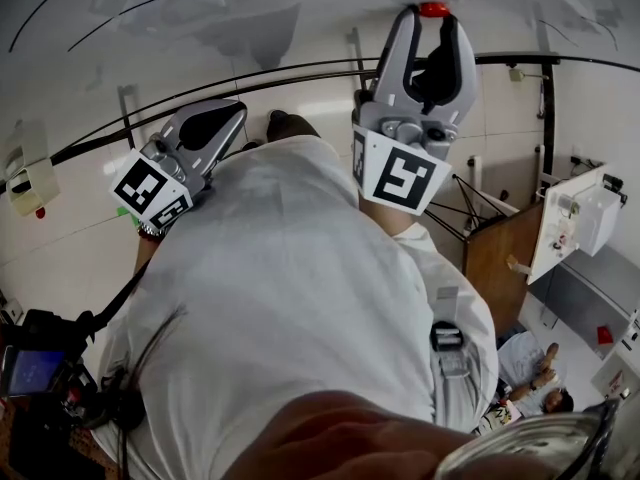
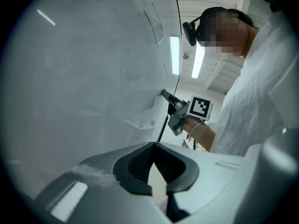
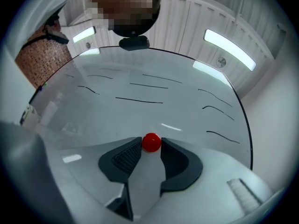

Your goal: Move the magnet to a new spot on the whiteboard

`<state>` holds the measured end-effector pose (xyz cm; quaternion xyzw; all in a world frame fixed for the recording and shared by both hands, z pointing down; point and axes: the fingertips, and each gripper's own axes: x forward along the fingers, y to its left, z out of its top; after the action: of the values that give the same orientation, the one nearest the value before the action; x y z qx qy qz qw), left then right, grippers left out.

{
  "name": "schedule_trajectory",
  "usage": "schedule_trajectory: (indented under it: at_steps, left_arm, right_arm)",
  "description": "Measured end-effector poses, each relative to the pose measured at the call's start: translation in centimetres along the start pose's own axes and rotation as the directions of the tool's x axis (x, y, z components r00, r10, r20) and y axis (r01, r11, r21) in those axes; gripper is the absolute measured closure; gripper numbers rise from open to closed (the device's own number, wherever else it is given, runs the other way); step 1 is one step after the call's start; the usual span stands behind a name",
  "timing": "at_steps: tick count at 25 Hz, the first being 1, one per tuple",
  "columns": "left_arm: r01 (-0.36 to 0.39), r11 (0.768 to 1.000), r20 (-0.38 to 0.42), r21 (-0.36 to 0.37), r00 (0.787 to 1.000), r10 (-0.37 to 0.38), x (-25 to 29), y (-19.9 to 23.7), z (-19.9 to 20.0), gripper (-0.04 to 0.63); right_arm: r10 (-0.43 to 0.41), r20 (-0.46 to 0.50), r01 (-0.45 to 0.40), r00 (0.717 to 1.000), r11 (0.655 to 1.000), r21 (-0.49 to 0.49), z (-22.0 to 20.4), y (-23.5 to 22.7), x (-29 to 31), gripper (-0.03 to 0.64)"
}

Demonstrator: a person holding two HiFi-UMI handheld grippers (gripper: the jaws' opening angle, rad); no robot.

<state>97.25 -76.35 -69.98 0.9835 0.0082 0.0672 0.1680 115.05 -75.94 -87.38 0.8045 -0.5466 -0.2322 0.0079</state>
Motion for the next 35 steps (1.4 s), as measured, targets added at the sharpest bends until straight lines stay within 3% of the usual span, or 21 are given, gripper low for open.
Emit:
schedule_trajectory:
  at_steps: [6, 13, 23, 29, 35]
  left_arm:
    - [0.011, 1.000, -0.002, 0.004, 1.000, -0.011, -0.1, -0.2, -0.3, 0.595]
    - [0.015, 1.000, -0.010, 0.009, 1.000, -0.014, 0.1, -0.3, -0.3, 0.595]
    - [-0.017, 0.999, -0.001, -0.029, 1.000, 0.017, -0.6, 0.0, -0.8, 0.595]
    - [-0.025, 0.998, -0.007, -0.059, 1.000, 0.024, -0.7, 0.2, -1.1, 0.595]
    - [-0.021, 0.998, -0.001, -0.062, 1.000, 0.021, -0.8, 0.2, -1.2, 0.595]
  right_arm:
    - [-0.058, -0.032, 0.055, 0.998, 0.995, -0.080, 0.0, 0.9, 0.2, 0.495]
    - [-0.089, -0.112, 0.056, 0.990, 0.961, -0.273, -0.7, 1.7, 0.4, 0.514]
    - [-0.069, -0.066, 0.059, 0.995, 0.988, -0.140, -0.3, 0.9, 0.4, 0.511]
    - [-0.022, -0.030, 0.021, 0.999, 0.998, -0.051, 0.2, 0.8, 0.4, 0.480]
    - [-0.003, -0.018, 0.002, 1.000, 0.999, -0.034, 0.2, 0.3, -0.2, 0.466]
